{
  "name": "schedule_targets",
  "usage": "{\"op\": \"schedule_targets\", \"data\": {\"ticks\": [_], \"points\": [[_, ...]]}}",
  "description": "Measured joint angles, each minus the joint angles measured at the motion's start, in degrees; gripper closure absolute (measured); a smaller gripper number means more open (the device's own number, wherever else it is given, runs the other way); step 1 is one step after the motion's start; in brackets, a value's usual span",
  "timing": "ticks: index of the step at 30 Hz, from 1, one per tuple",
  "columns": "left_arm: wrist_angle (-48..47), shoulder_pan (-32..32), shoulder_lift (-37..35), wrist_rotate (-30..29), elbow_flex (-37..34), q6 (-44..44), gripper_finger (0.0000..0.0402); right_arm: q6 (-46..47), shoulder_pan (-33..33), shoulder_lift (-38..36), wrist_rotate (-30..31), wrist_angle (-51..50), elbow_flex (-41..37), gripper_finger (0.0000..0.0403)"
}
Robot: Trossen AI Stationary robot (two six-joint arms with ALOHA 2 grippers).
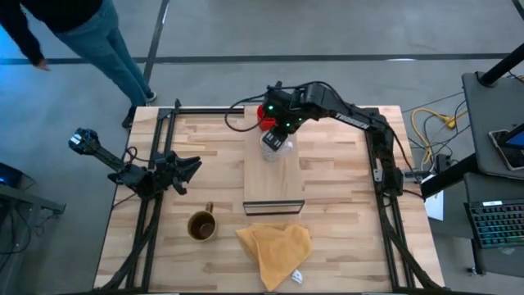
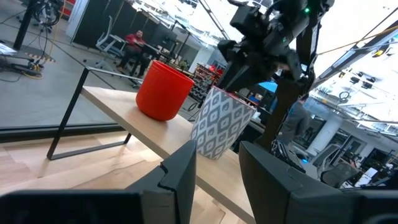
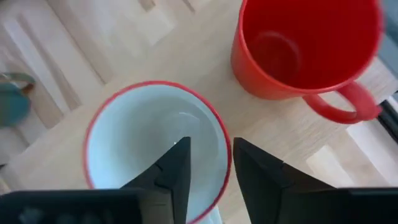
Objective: Stack small to large cups/mugs on shelf
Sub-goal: Put the white gray mug on the shelf, then put the brown mug on the shelf
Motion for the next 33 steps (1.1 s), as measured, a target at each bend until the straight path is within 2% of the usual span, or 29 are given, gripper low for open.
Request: {"op": "schedule_targets", "data": {"ticks": [7,10,14,19,24,26,29,31,33], "points": [[0.02,0.01,0.0,-0.91,0.0,0.0,0.0293,0.92,-0.12,-5.53,1.63,-2.12,0.09,0.0283],[0.02,0.01,0.0,-0.92,0.0,0.0,0.0293,1.28,-0.15,-6.58,4.51,-5.86,-0.51,0.0298],[0.04,0.0,-0.02,-0.92,0.0,-0.07,0.0293,2.45,0.2,-8.16,-0.37,-5.25,-3.04,0.0333],[0.07,0.02,-0.1,-0.89,0.0,-0.13,0.0293,6.1,5.93,-10.42,-3.62,-5.47,-7.82,0.0374],[0.13,0.01,0.0,-0.58,0.0,-1.52,0.0293,10.88,14.12,-11.69,-1.91,-4.9,-8.76,0.0393],[-0.41,0.02,-0.02,2.69,0.12,-6.32,0.0293,12.19,15.98,-11.63,-0.21,-4.53,-8.82,0.0393],[-9.53,-0.14,0.92,11.85,2.7,-14.57,0.0302,14.4,17.73,-11.78,4.19,-4.83,-8.87,0.0394],[-22.47,-0.14,2.1,15.25,6.15,-21.43,0.032,16.01,17.92,-12.27,5.57,-5.3,-8.87,0.0394],[-33.45,-0.05,3.4,19.0,11.17,-24.53,0.0343,18.15,17.82,-12.92,7.24,-5.65,-8.85,0.0389]]}}
